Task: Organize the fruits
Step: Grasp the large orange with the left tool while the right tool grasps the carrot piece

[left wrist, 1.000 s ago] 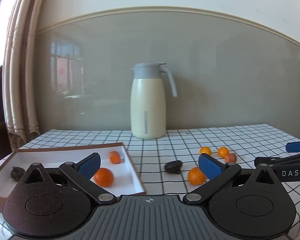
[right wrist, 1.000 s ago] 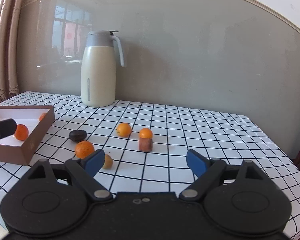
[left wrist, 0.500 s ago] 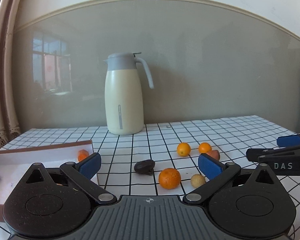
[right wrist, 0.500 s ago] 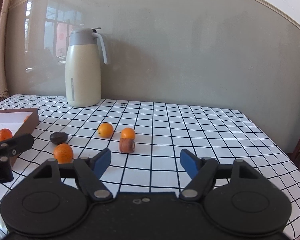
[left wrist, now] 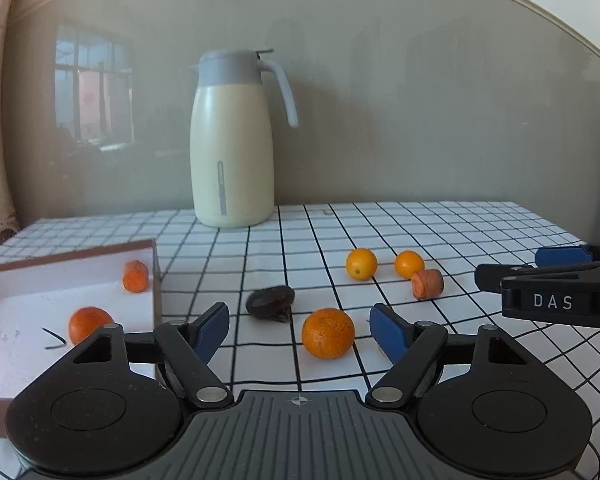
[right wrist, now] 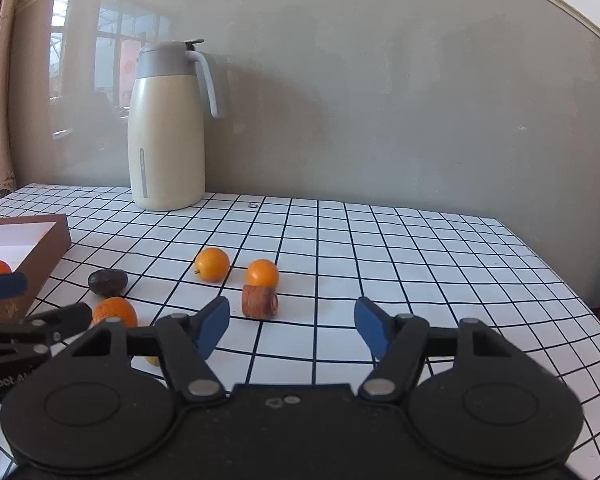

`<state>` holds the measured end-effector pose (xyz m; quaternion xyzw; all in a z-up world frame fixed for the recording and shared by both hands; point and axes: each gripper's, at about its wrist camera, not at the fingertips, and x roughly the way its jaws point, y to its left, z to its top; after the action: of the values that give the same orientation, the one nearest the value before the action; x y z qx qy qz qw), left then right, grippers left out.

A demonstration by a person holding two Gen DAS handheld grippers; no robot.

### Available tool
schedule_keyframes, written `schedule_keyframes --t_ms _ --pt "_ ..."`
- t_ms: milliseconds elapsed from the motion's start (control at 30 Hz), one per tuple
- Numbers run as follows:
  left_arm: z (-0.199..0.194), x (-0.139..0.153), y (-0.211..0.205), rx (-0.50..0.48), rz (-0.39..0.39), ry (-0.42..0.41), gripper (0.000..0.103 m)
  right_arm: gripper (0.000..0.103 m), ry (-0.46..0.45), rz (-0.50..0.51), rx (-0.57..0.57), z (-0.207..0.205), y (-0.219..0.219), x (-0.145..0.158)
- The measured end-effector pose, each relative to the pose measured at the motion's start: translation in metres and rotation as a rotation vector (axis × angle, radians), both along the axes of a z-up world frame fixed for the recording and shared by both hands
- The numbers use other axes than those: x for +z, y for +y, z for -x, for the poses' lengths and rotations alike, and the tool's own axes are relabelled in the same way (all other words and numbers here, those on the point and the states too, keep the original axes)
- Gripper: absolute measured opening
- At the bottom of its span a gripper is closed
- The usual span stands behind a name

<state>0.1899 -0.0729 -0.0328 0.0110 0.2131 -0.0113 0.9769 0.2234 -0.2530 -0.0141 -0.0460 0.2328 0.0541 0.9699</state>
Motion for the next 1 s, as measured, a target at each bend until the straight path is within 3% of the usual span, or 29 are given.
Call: schedule_keyframes --t_ms 133,300,533,1000 --pt "-0.011 -0.008 -0.002 0.008 0.022 0.037 0.074 0.044 0.036 -0.024 -0.002 -0.013 0.0 -0.006" --pt "-0.021 -0.015 -0.004 0.018 0.037 0.06 0.074 0.039 0.056 -0.038 -0.002 -0.026 0.003 -0.013" --pt "-0.038 -0.023 -0.003 0.021 0.069 0.106 0.065 0.036 0.081 -0.037 0.009 -0.043 0.012 -0.022" --pt "-0.057 -0.028 -0.008 0.012 0.086 0.17 0.056 0.032 0.139 -0.012 0.014 -0.074 0.025 -0.034"
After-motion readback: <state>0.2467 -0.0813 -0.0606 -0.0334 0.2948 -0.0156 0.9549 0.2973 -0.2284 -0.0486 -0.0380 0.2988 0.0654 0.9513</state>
